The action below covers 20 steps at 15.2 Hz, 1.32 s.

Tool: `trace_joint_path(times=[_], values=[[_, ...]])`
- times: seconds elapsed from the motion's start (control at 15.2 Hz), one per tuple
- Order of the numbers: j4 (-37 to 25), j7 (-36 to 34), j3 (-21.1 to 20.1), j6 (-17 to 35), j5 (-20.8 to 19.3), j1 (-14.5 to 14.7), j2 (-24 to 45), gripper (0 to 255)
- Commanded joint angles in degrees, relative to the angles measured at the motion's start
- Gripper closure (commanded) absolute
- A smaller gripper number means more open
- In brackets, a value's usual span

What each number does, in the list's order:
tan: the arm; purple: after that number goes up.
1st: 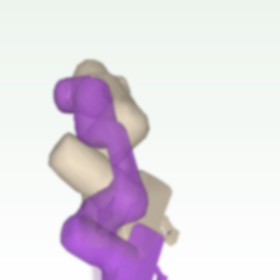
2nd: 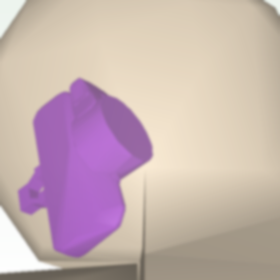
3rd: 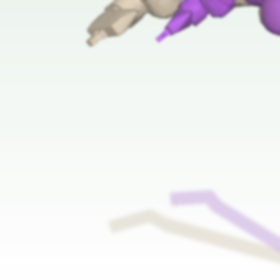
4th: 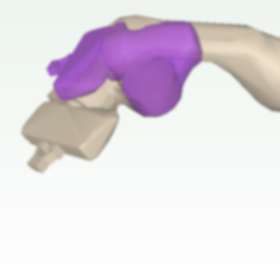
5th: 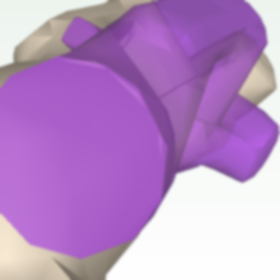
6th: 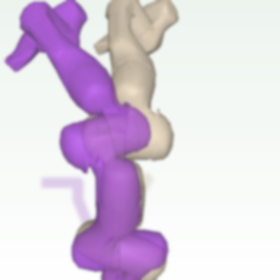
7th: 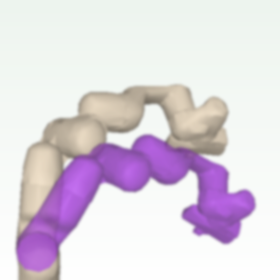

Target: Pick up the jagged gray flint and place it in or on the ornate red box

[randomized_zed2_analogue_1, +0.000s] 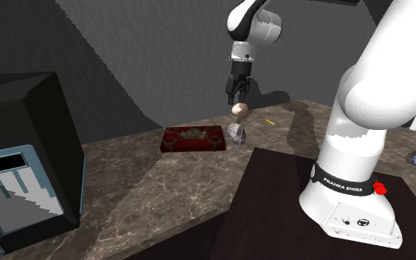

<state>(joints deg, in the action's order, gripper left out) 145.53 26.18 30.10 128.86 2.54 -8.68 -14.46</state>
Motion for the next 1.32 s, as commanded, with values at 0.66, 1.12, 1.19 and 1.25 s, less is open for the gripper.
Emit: trace_joint_path(times=[0.66,1.12,1.19,1.25], values=[[-4.35,20.90,5.26,7.50,23.93,-0.65,23.04,0],[-4.02,23.29,3.86,9.53,27.49,-0.93,25.73,0],[-4.02,23.29,3.86,9.53,27.49,-0.93,25.73,0],[-4.02,23.29,3.86,9.53,27.49,-0.93,25.73,0]])
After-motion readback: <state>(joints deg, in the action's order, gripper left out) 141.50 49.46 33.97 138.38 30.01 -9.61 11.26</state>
